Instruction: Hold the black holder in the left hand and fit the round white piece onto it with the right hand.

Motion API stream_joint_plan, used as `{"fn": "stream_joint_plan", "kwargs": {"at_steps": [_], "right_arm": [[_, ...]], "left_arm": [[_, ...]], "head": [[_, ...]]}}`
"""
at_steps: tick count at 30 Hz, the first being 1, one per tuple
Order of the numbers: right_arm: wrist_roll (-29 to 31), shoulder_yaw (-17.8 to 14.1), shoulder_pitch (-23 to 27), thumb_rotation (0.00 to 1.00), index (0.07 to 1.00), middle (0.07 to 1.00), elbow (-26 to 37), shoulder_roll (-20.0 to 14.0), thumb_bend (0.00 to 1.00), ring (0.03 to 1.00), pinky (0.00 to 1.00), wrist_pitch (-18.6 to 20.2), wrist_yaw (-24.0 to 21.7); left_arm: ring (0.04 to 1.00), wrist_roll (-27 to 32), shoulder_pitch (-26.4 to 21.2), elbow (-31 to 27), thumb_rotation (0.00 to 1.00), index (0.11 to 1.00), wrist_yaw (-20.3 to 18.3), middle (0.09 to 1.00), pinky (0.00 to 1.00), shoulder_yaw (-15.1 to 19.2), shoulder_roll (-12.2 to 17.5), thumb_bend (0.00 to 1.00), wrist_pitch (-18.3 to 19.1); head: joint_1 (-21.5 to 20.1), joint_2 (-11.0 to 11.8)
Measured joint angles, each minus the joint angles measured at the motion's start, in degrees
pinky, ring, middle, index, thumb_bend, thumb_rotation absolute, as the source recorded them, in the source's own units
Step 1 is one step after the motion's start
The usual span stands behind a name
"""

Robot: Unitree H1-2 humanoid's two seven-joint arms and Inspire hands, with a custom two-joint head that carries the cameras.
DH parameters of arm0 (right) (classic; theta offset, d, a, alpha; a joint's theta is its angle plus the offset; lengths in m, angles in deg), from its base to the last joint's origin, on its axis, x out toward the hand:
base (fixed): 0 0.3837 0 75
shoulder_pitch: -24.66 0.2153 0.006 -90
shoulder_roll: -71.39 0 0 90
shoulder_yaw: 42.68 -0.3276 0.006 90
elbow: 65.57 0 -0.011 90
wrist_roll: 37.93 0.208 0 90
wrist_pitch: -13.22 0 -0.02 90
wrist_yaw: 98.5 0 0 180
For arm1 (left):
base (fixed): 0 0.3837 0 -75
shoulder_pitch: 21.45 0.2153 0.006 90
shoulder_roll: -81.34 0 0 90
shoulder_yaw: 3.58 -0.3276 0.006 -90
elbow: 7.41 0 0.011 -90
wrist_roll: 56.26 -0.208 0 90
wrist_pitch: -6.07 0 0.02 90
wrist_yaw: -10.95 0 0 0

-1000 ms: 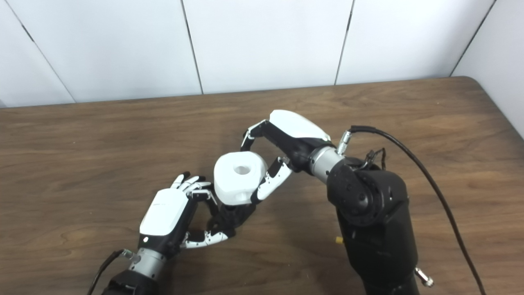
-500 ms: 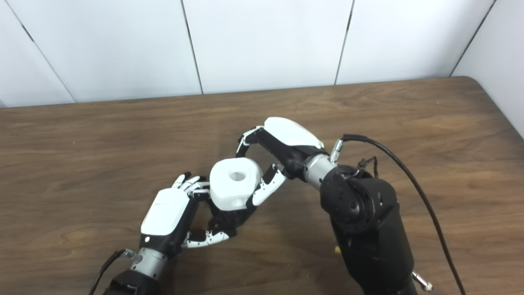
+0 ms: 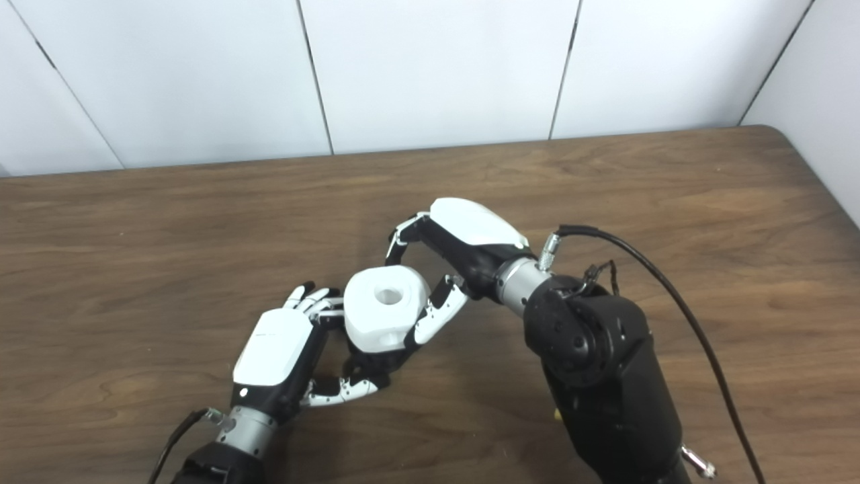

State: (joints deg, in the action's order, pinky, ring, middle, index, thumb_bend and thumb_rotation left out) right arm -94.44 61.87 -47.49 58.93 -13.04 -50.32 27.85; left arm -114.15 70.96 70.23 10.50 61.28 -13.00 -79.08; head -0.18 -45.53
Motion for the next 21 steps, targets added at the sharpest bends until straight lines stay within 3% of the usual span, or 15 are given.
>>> {"fn": "stream_joint_plan", "kwargs": {"at_steps": [21], "right_arm": [[0.27,0.37,-0.81,0.13,0.483,0.833,-0.32,-0.12,0.52,0.938,1.0,0.04,1.16]], "left_arm": [[0.88,-0.12,-0.18,-0.03,0.05,0.487,-0.06,0.779,0.98,-0.45,-0.05,0.52,1.0]], "head": [[0.18,-0.35]]}}
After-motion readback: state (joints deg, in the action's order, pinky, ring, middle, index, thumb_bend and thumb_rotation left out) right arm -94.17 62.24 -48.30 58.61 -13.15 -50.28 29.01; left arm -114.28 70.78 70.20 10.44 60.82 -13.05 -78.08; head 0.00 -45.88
